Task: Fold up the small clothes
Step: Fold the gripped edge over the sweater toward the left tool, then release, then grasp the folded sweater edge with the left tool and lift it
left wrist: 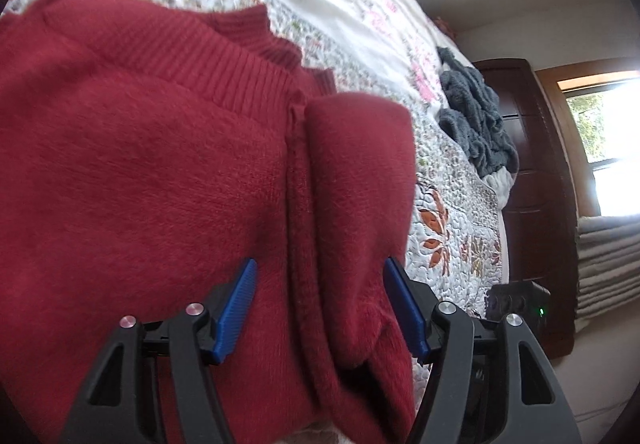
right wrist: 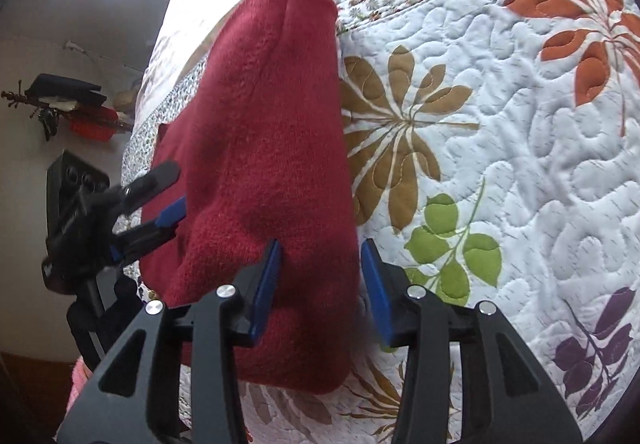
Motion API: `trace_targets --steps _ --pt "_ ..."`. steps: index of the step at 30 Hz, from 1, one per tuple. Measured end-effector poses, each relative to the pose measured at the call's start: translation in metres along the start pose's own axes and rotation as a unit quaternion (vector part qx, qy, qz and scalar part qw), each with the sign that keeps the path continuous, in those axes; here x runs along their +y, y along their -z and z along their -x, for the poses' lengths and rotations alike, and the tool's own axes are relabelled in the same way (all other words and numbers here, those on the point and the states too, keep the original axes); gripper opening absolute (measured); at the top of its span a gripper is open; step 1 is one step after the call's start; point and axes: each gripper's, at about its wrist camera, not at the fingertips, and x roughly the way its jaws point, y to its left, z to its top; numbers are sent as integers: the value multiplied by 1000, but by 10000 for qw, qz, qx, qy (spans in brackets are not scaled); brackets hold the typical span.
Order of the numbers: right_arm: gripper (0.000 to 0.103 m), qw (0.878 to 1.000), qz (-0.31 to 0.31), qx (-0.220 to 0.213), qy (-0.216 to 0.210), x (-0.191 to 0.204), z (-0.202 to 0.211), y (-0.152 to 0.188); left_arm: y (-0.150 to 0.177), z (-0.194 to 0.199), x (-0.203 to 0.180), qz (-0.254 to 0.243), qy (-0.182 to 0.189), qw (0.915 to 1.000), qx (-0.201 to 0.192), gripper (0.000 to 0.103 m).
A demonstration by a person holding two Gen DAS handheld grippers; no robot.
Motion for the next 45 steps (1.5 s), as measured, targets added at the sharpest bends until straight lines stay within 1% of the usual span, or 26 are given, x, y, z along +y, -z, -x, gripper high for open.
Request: trace_targets --steps 1,2,4,6,8,9,12,14,16,18,19,20,21,22,23,25,28,30,33,35,38,40,45 --pt "42 10000 2 18 -27 1 -3 0 -1 -3 -1 -9 43 10000 31 67" --pt "43 10000 -2 26 -34 1 -5 1 -3 -7 -2 -9 66 10000 67 71" --pt "44 10000 7 29 -26 1 -9 1 -8 -13 -2 28 36 9999 134 72" --pt "44 10000 32 22 -21 2 -11 2 -10 -15 -4 115 91 9998 144 72" --pt "45 10000 32 15 -50 3 -12 2 -9 -15 -9 71 391 9990 219 72" --pt "45 10000 32 16 -63 3 -13 2 -7 -17 -13 43 474 9985 278 72" --pt "45 10000 31 8 -89 2 -13 4 -4 -21 -17 -100 345 9988 319 72" --pt "45 9999 39 2 -100 1 -12 4 -4 -30 -11 -4 175 9991 393 72" --pt "45 9999 41 6 -123 -1 -11 5 -3 -30 -11 59 237 9991 352 71" --pt "45 9999 32 11 -154 -4 -10 5 -2 -30 -18 0 304 9990 334 61" --pt "45 9999 28 8 -155 -5 -9 4 -2 -30 -22 -69 226 9993 302 53" --pt "45 9999 14 -10 -156 -6 -8 4 -2 -31 -27 -149 140 9994 262 42" --pt "45 9999 7 -21 -163 -7 -6 4 -3 -31 -30 -238 29 9994 236 35" --pt "45 9999 8 -25 -168 -8 -5 4 -3 -31 -32 -263 -19 9994 210 26" --pt "45 9999 13 -25 -167 -8 -4 4 -3 -32 -32 -244 -22 9995 182 20" --pt "46 9999 51 -31 -158 -8 -1 6 -3 -28 -32 -171 31 9998 64 16" --pt "47 9997 44 -103 -230 -9 7 9 -1 -14 -36 -187 175 9995 -203 15" --pt "48 9994 71 -225 -242 -10 18 12 -1 0 -37 -231 260 9987 -361 15" --pt "49 9990 232 -377 -25 -5 31 15 -4 20 -38 -362 286 9975 -536 15" --pt "49 9988 293 -393 14 -3 34 16 -5 37 -32 -419 290 9968 -617 15" --pt "49 9986 380 -369 -13 2 34 20 -11 52 -26 -458 237 9962 -697 15" --pt "50 9982 485 -341 93 8 30 23 -14 69 -16 -501 140 9954 -800 15" --pt "50 9968 733 -207 225 28 15 33 -22 122 16 -460 -70 9918 -1191 15"
